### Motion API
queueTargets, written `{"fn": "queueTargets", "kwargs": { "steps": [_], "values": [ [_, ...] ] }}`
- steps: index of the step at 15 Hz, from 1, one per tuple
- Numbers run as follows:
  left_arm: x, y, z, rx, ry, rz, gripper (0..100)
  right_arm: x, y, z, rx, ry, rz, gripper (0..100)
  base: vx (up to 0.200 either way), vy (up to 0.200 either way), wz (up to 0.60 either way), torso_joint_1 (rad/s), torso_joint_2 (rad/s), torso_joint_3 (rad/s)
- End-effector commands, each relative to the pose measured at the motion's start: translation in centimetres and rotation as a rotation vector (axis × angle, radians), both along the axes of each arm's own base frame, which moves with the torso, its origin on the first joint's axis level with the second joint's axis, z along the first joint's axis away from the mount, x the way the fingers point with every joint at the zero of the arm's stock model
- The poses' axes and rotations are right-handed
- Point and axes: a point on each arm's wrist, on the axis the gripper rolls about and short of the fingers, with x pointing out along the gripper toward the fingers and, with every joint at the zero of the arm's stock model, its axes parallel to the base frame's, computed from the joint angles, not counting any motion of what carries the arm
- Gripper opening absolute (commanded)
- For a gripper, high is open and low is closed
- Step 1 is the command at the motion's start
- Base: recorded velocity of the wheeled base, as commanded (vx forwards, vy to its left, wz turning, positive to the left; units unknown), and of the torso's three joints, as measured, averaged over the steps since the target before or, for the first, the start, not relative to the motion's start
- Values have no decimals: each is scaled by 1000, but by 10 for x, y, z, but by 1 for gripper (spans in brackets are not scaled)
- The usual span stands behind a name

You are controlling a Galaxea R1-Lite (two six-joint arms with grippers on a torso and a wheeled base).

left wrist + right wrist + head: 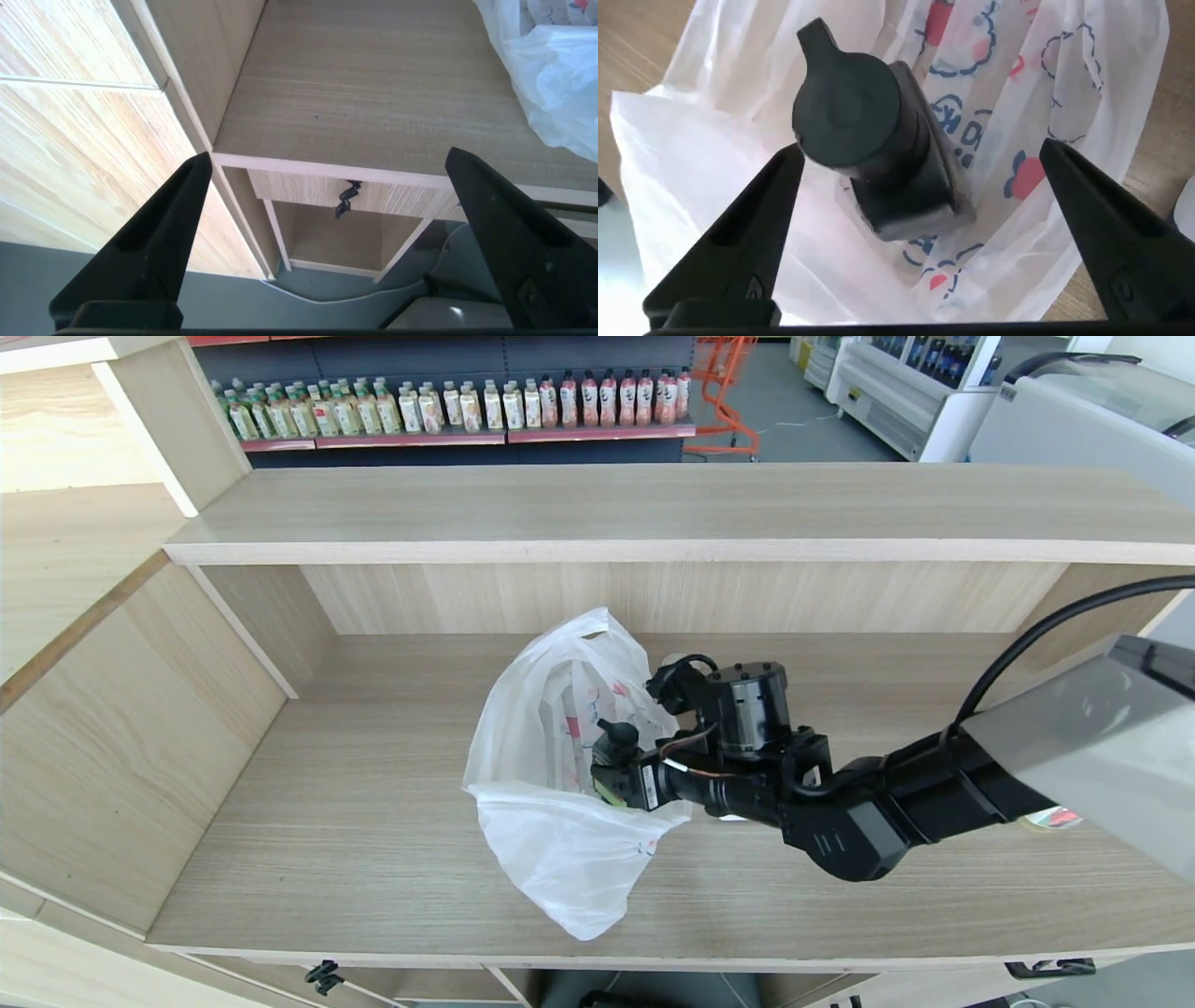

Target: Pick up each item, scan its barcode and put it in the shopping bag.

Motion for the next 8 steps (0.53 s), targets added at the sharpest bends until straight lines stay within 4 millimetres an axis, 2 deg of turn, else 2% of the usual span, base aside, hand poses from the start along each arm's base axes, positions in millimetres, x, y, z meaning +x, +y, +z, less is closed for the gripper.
{"fn": "queueTargets", "kwargs": {
  "steps": [1,3,5,6,7,8],
  "values": [
    [0,0,0,0,0,0,100,-7,-16,36,112,-3,0,100,0,0,0,0,0,0],
    [0,0,0,0,0,0,100,-21,-29,65,186,10,-2,100,0,0,0,0,0,0],
    [0,0,0,0,0,0,100,-49,-54,91,222,15,-18,100,0,0,0,0,0,0],
    [0,0,0,0,0,0,100,-57,-64,101,237,6,-30,100,0,0,0,0,0,0],
    [0,0,0,0,0,0,100,-81,-84,118,265,34,-53,100,0,0,0,0,0,0],
    [0,0,0,0,0,0,100,-105,-106,127,223,83,-100,100,0,0,0,0,0,0]
  ]
}}
